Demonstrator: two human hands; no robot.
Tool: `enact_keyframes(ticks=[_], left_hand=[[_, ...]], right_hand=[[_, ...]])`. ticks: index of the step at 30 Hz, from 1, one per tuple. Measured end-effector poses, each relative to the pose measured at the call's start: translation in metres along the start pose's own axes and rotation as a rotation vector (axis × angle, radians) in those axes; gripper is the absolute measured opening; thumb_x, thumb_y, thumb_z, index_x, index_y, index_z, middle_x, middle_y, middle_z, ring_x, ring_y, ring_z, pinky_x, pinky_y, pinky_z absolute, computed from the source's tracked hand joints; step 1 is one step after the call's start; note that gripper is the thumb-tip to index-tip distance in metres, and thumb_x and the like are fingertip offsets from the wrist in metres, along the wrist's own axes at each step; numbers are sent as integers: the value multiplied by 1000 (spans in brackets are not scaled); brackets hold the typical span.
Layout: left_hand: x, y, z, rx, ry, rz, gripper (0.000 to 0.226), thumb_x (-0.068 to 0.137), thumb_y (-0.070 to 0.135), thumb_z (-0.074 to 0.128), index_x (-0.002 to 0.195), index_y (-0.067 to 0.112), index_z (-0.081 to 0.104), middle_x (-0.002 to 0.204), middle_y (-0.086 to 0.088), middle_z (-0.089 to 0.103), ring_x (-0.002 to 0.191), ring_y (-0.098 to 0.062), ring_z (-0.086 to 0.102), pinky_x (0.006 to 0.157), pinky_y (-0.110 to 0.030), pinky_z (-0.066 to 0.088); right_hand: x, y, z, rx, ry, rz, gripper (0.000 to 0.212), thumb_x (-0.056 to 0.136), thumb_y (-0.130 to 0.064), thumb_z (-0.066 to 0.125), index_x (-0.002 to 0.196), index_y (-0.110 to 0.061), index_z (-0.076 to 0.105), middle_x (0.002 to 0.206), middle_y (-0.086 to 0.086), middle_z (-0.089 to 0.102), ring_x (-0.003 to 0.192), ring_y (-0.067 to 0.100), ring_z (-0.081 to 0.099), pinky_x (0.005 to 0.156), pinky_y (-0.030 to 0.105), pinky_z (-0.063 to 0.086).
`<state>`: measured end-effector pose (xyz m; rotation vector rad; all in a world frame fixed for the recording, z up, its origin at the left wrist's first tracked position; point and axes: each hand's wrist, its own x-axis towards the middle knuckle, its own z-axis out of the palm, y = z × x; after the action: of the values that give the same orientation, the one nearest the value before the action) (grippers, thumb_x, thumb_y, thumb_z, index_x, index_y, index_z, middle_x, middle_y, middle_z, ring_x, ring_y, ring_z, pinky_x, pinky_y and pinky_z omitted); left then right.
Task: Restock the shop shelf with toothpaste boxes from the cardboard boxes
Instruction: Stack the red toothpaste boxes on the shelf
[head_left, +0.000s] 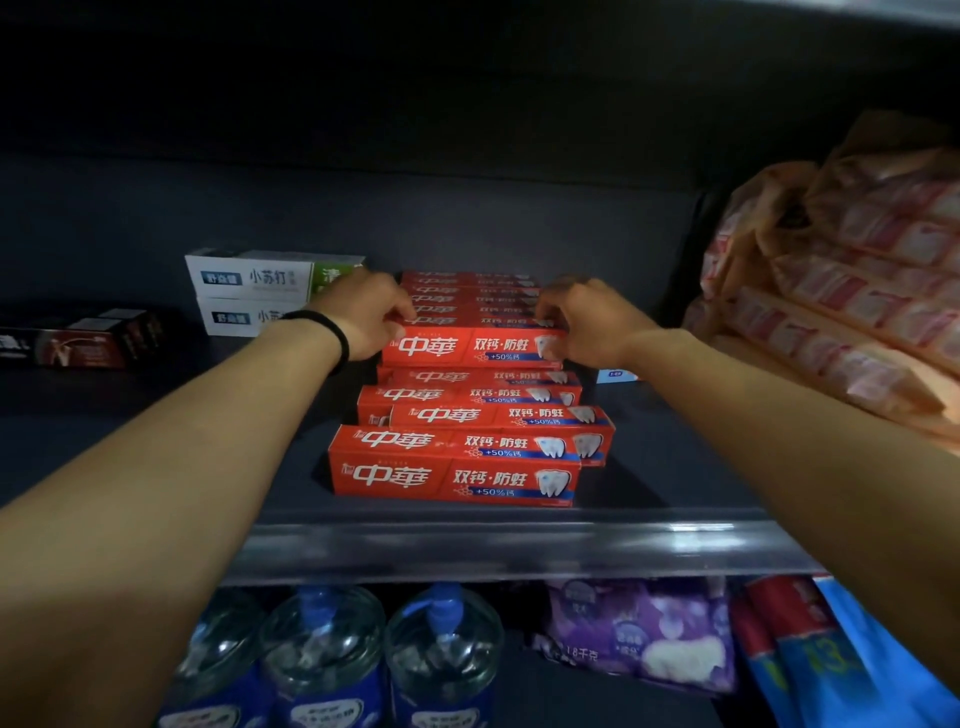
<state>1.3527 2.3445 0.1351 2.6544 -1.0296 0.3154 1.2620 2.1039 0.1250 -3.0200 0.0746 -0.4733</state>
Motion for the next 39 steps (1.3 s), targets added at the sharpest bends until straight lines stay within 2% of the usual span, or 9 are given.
enact_keyframes(ticks=[10,17,21,26,30,33,36,39], left_hand=[[3,-2,2,-7,3,-12,32,89,17,63,121,17,62,126,-4,58,114,-20,55,99,-34,43],[-12,9,-9,50,-51,-16,44,89,25,64,131,22,53,131,-2,52,116,-21,52,98,-34,42],[-36,19,-18,83,-57,50,43,86,27,67,127,22,56,126,-2,56,112,-20,54,96,-34,44],[-88,42,-34,156,-21,119,52,82,33,71,130,22,54,130,-2,55,116,-22,53,96,-34,44],[-143,65,-38,138,-43,167,58,79,31,73,131,18,53,130,-9,55,116,-27,52,98,-35,45],[-191,87,-28,107,-83,211,61,78,32,74,132,13,53,131,-12,54,118,-30,51,98,-36,44],[-233,105,-6,91,-152,239,58,77,35,75,128,13,55,127,-11,56,114,-30,52,94,-39,46],[-270,119,24,58,-234,243,61,77,37,75,130,14,54,130,-9,54,118,-28,51,97,-41,45]], right_hand=[[1,0,1,8,0,8,33,81,-23,74,109,-20,56,118,-1,57,98,11,54,84,29,51],[-10,-6,-8,-33,-24,32,42,79,-28,75,116,-24,54,119,-4,56,101,14,57,85,35,53],[-31,-20,-20,-79,-13,5,47,78,-32,76,118,-24,54,119,-2,57,102,17,58,83,35,53],[-82,-44,-43,-94,16,-38,54,74,-40,74,119,-20,53,117,5,58,106,26,57,88,42,51],[-141,-67,-52,-141,15,-51,58,75,-41,71,121,-13,51,117,13,55,107,34,54,89,44,49],[-194,-87,-49,-140,6,-47,62,77,-40,72,127,-12,49,123,14,53,111,34,52,92,43,46],[-243,-102,-38,-139,-1,-60,63,76,-31,71,130,-9,47,126,15,51,116,34,48,94,43,43],[-289,-114,-18,-108,-16,-52,64,74,-28,72,130,-10,47,125,13,50,116,32,47,93,41,41]])
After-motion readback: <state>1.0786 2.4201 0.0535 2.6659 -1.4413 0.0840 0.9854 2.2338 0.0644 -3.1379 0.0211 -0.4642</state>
